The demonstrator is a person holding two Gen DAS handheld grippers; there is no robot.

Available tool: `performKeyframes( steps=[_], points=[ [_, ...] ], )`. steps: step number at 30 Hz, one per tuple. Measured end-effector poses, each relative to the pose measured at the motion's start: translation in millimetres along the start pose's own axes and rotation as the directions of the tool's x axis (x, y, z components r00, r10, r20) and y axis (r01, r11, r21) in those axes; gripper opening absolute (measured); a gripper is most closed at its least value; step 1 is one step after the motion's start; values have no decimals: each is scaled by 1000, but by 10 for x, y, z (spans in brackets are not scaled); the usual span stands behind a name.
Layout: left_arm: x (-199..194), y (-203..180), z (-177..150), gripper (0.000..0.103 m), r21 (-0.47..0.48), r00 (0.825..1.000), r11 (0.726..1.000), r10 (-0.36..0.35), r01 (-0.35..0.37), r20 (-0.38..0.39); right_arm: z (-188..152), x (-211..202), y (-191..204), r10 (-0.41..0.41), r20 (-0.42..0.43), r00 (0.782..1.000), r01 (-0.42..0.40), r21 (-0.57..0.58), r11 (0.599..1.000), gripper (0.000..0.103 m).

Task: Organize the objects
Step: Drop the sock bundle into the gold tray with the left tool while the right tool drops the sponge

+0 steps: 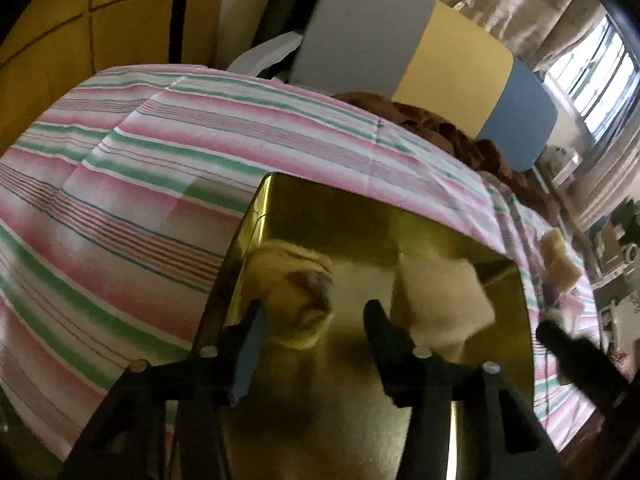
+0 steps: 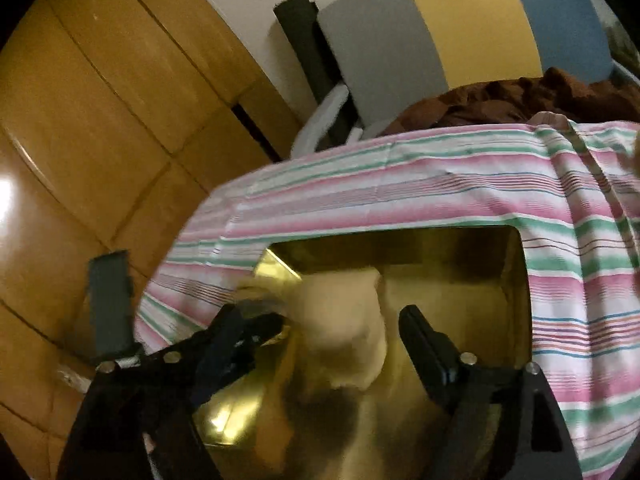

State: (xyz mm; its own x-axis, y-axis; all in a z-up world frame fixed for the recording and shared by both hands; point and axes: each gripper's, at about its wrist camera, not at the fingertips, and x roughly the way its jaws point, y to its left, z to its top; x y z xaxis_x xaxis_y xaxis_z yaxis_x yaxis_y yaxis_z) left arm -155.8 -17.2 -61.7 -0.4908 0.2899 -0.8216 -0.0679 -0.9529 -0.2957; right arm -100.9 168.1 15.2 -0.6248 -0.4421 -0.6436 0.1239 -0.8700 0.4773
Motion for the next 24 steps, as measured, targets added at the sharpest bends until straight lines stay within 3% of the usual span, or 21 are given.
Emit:
performKeyframes(
  steps=[8, 10, 16, 21, 24],
  points=[
    [-235, -48, -26, 76, -21, 994, 995, -94, 95, 57, -295, -346, -153, -24, 33, 999, 25, -28, 999, 82],
    [-320, -85, -71, 87, -26, 989, 992, -117, 120, 86, -363, -491, -198, -36, 62, 997, 38, -33, 999, 82],
    [-404, -404, -272, 87, -40, 976, 976, -214, 216, 43, -531, -955, -371, -125, 157, 980, 139, -80, 987, 82],
    [-511, -1029, -533, 86, 124, 977, 970, -213, 208, 29, -731, -1197, -737, -277, 160, 948, 296, -108, 949, 82],
    [-566, -1437, -721, 86, 232, 972, 947, -235, 222, 27, -859, -1334, -1076, -327, 144, 934, 340, -78, 937, 82]
  ],
)
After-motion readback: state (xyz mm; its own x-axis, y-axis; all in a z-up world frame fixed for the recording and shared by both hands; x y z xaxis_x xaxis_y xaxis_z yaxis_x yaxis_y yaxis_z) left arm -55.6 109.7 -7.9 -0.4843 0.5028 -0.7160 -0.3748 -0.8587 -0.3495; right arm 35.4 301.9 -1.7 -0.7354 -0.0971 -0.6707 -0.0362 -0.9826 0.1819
